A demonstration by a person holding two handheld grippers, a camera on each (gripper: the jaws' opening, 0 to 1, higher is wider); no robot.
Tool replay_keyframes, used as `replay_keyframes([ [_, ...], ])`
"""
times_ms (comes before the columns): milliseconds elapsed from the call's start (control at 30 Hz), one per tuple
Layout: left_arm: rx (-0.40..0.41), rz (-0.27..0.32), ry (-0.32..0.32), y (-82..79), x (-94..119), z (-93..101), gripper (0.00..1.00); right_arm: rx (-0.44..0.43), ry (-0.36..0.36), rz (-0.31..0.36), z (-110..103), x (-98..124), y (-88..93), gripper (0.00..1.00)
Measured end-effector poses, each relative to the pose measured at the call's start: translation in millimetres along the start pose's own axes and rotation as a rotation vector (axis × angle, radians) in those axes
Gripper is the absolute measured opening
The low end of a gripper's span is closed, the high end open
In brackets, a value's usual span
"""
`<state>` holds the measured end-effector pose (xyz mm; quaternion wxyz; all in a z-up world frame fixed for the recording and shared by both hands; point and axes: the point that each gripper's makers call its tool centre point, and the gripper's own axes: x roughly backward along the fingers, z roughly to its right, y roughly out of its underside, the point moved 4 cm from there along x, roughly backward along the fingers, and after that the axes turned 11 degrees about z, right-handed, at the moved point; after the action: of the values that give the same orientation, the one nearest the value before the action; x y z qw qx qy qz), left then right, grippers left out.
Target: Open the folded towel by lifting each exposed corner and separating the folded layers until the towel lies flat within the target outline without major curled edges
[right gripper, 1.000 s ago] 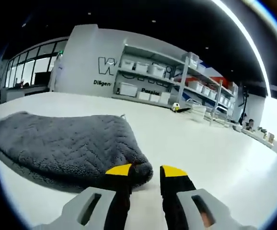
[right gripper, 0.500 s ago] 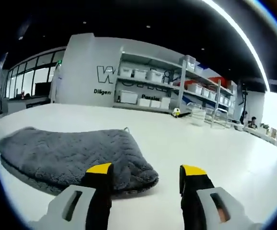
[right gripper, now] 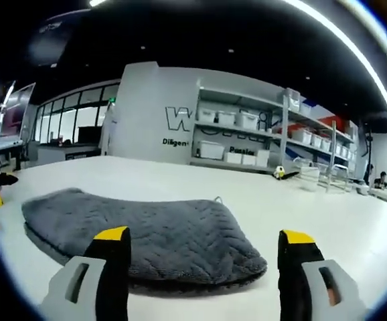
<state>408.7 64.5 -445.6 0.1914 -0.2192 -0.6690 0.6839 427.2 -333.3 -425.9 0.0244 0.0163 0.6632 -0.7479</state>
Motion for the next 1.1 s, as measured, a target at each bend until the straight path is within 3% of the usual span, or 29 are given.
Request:
replay_keyframes([
  [33, 0.001, 0.001, 0.0, -0.2, 0, 0.2, 0.97, 0.0, -0.013, 0.0, -3, -1, 0.4, 1.0],
  [333, 0.007, 0.009, 0.0, -1.0, 0, 1.1, 0.97, -0.01, -0.069, 0.015, -16, 1, -0.5, 0.99],
  [1100, 0.002, 0.002, 0.004, 1.6, 3, 7.7, 0.97, -0.022, -0.123, 0.023, -30, 16, 1.0, 0.99],
])
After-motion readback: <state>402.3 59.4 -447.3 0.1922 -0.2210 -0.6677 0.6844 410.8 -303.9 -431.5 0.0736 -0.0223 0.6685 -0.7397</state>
